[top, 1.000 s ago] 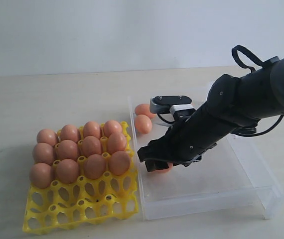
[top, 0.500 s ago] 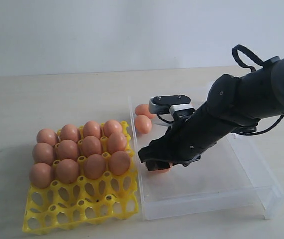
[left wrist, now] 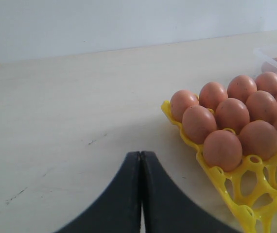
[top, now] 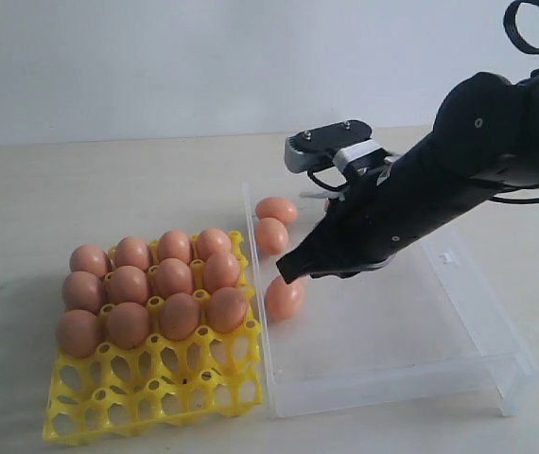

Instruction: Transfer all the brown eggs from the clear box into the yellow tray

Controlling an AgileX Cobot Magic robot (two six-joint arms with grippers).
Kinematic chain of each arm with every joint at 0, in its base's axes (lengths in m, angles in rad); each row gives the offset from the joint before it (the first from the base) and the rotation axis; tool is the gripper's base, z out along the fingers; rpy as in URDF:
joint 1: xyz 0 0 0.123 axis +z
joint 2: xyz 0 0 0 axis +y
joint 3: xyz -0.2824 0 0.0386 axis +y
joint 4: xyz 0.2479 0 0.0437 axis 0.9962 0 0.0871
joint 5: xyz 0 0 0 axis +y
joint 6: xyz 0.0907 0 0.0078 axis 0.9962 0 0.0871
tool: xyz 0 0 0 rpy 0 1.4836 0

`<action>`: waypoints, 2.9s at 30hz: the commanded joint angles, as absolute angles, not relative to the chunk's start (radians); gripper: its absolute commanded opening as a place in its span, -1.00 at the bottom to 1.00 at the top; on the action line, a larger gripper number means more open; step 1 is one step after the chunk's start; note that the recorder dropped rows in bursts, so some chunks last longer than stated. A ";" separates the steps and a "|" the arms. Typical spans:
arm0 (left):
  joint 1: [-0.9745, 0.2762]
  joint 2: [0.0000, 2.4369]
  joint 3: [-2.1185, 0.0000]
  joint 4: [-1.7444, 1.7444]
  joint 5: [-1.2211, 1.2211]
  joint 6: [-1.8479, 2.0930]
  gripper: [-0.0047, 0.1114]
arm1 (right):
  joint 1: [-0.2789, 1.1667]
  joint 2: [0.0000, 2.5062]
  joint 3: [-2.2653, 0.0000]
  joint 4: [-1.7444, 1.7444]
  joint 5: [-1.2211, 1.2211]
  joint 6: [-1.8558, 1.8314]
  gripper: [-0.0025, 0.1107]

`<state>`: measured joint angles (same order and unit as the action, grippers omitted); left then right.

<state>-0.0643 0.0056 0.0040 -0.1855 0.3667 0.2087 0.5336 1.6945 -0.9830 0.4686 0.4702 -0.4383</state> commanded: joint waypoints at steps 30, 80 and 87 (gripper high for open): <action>-0.069 0.000 0.000 -0.186 0.357 0.206 -0.92 | 0.477 1.997 -1.135 0.752 0.465 -0.342 -0.01; -0.069 0.000 0.000 -0.186 0.357 0.206 -0.92 | 0.814 1.645 -0.934 0.630 -0.077 -0.397 -0.96; -0.069 0.000 0.000 -0.186 0.357 0.206 -0.92 | 1.013 1.729 -0.934 0.356 -0.410 -0.085 -0.96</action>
